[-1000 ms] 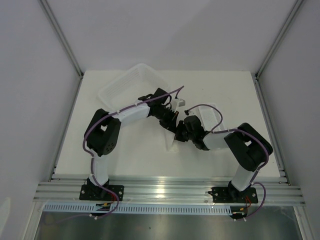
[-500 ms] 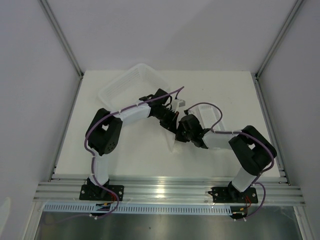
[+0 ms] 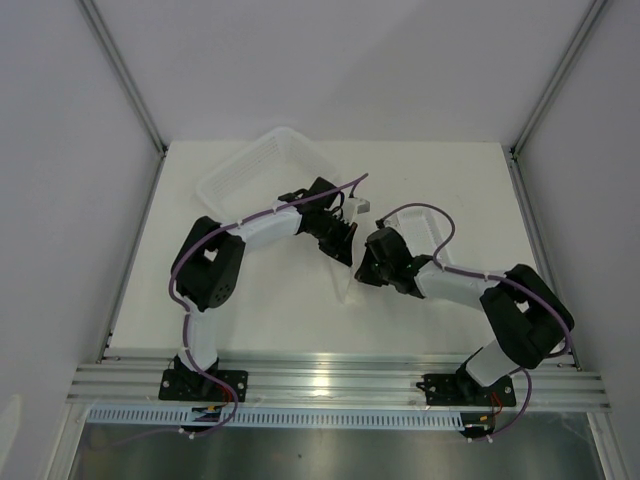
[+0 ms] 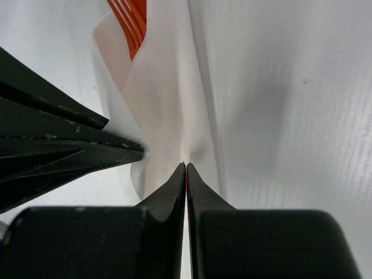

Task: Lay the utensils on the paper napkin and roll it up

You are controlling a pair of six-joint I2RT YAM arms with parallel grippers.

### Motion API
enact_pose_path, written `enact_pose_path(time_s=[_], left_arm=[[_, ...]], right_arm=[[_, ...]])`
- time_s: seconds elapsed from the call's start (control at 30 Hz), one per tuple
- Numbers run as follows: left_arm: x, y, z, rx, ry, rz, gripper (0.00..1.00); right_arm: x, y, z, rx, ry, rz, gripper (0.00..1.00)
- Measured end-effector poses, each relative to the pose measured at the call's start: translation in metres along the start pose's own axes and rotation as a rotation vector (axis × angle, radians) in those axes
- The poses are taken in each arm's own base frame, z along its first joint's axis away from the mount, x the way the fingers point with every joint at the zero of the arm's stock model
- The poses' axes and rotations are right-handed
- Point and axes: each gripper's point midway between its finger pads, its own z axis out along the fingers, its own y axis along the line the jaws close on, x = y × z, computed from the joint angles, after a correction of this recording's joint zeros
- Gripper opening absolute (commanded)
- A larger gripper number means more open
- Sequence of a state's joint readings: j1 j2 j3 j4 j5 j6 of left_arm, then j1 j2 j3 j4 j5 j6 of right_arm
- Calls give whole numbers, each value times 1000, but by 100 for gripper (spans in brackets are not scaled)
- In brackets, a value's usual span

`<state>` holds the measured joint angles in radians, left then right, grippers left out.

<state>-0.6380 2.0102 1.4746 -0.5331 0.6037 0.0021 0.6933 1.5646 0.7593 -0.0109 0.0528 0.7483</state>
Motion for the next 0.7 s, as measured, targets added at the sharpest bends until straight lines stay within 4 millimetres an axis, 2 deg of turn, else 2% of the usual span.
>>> enact_pose_path(time_s=[0.23,0.37,0.47,0.7], left_arm=[[0,0,0,0,0,5,1],[0,0,0,2,0,5,1],[0,-1,0,4,0,6,1],[-1,-5,2,34,1,-7,1]], right_arm=[[-20,-16,-10,29,-60,22,0],[-21,-23,3,35,-60,29,0],[-11,-28,19,31,-28,37,0],[-12,-12,29,-69,-32,54,0]])
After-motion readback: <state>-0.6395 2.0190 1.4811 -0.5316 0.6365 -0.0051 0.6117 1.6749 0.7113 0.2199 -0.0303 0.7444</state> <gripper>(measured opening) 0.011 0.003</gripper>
